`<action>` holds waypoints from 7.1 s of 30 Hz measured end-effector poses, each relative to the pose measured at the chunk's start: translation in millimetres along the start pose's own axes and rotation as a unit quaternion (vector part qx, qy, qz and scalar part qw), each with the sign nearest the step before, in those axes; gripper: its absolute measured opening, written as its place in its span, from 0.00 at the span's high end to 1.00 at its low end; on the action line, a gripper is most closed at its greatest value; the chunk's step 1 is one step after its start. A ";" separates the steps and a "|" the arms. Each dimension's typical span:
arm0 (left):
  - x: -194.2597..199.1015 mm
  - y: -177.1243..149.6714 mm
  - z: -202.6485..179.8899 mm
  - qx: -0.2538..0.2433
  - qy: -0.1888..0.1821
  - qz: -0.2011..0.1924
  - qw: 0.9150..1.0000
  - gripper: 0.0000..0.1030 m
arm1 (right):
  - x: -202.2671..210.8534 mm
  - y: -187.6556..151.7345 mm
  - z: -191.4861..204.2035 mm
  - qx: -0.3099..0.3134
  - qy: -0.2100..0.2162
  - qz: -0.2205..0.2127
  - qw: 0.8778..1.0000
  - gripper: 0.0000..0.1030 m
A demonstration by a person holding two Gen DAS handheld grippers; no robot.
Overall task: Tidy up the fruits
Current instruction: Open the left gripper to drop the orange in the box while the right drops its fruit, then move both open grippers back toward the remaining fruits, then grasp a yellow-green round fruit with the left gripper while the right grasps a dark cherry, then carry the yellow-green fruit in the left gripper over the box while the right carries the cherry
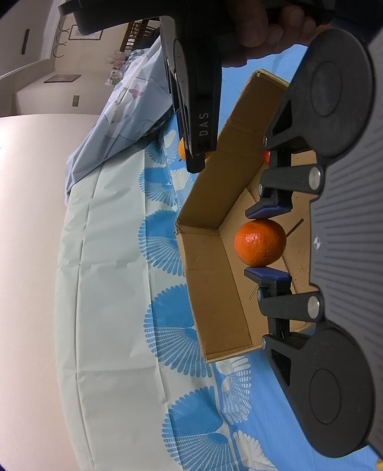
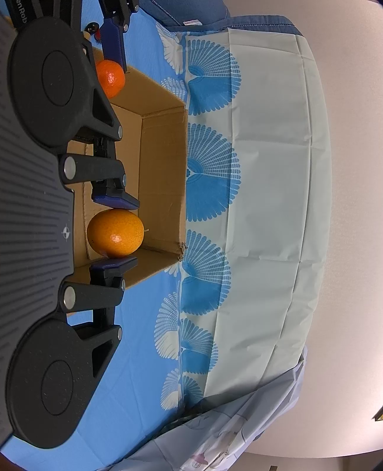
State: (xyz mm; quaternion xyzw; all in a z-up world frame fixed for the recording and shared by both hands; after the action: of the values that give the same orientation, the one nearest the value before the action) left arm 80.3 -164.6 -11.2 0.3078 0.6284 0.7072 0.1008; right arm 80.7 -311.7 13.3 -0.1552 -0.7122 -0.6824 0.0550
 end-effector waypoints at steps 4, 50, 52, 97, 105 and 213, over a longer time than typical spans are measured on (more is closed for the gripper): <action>-2.1 0.1 0.3 -0.001 0.000 0.002 1.000 0.62 | 0.2 0.1 0.1 0.001 0.000 -0.001 1.000 0.65; 109.6 -24.9 111.7 -0.093 0.056 0.013 0.994 0.87 | 28.0 15.3 58.1 -0.008 0.017 -0.048 0.999 0.29; 102.1 -39.7 133.2 -0.078 0.096 0.071 0.990 0.86 | 28.7 15.1 64.1 -0.003 0.021 -0.049 0.999 0.29; 106.8 -102.7 294.3 0.287 0.266 0.195 0.899 0.86 | -10.6 -62.7 298.6 0.072 0.207 0.120 0.968 0.55; 100.1 -108.9 296.3 0.278 0.268 0.212 0.898 0.86 | -73.7 -96.1 284.9 -0.024 0.122 0.210 0.970 0.55; 37.2 -3.6 -6.2 -0.013 -0.011 -0.026 1.000 0.72 | 48.9 12.5 -32.1 -0.044 0.025 -0.054 0.997 0.75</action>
State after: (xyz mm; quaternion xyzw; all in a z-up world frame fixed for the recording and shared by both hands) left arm 46.5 -149.4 -3.2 0.2976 0.6260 0.7090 0.1298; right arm 33.8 -336.1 41.4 -0.1016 -0.6871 -0.7188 0.0296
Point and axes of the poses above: each gripper's, at about its wrist camera, not at the fingertips, and x roughly against the way its jaws point, z to its left, y to its top, the point moved 7 cm from there along -x, roughly the way its jaws point, and after that the axes turned 7 degrees about -z, right-handed, at the moved point
